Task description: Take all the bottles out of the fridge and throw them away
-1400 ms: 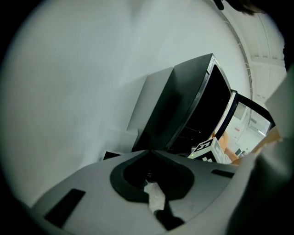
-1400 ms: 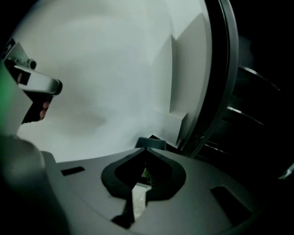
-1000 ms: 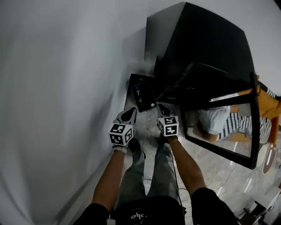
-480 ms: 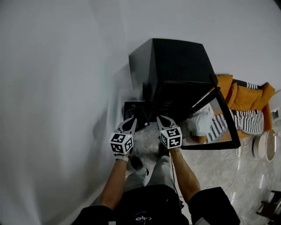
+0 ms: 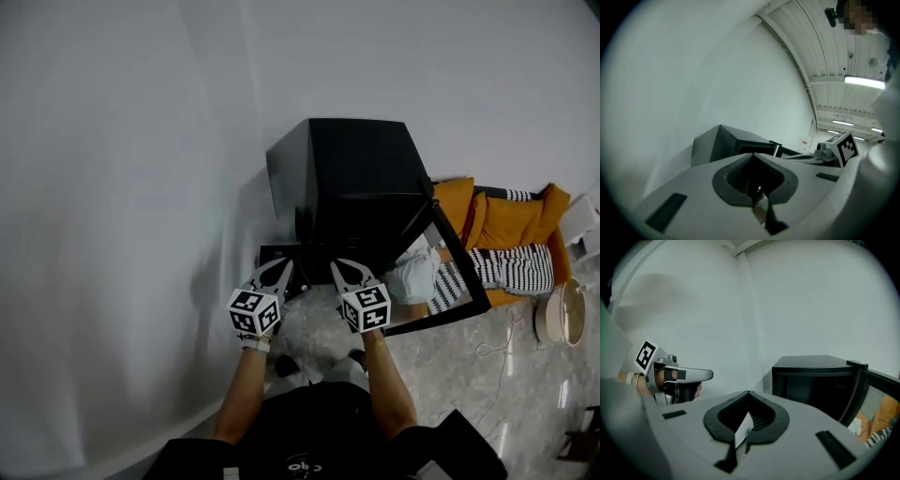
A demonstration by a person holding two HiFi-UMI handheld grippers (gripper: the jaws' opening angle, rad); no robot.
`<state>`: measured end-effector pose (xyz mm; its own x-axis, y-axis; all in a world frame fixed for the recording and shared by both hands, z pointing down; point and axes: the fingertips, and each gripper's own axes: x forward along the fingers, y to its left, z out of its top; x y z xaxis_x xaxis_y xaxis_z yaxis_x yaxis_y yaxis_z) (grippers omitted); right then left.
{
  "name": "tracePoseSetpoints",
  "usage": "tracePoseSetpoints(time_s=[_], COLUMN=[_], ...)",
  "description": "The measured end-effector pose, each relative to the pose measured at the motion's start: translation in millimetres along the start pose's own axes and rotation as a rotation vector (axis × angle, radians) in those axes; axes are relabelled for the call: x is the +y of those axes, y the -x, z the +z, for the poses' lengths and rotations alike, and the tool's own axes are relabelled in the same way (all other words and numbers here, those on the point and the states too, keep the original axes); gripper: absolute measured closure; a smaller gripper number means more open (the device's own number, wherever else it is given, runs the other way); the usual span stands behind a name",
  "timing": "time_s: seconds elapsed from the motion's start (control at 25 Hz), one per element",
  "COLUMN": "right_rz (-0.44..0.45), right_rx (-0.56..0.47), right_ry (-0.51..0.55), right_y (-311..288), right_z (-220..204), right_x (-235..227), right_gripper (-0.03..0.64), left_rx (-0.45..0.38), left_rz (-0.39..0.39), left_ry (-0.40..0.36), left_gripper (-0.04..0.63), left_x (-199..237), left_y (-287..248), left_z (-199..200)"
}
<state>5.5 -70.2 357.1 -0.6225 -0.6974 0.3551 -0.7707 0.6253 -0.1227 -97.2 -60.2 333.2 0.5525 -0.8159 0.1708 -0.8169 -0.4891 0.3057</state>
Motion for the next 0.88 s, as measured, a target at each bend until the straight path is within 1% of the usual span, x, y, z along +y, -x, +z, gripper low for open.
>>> tracePoseSetpoints(time_s=[0.12, 0.28, 0.52, 0.64, 0.88], right_rz=[0.016, 0.054, 0.111, 0.132, 0.128], right_rx=[-0.015, -0.014, -0.013, -0.015, -0.029], right_ry=[0.013, 0.026, 0.068, 0.075, 0.058], right_y=[18, 41, 83, 106, 145], right_z=[9, 11, 14, 15, 3], right_x=[-6, -24, -54, -70, -101], right_gripper=[0.609, 0.609, 0.609, 0.609, 0.609], left_rx=[-0.015, -0.03, -0.036, -0.033, -0.038], left_rz=[0.004, 0.023, 0.045, 0.073, 0.155], left_ry=[-0.017, -0.039, -0.061, -0.08, -0.091], left_gripper=[0.592, 0.592, 0.592, 0.592, 0.592], left_x=[-17, -42, -92, -116, -150], left_y=[-3, -12, -17, -18, -8], left_z=[10, 19, 27, 22, 8])
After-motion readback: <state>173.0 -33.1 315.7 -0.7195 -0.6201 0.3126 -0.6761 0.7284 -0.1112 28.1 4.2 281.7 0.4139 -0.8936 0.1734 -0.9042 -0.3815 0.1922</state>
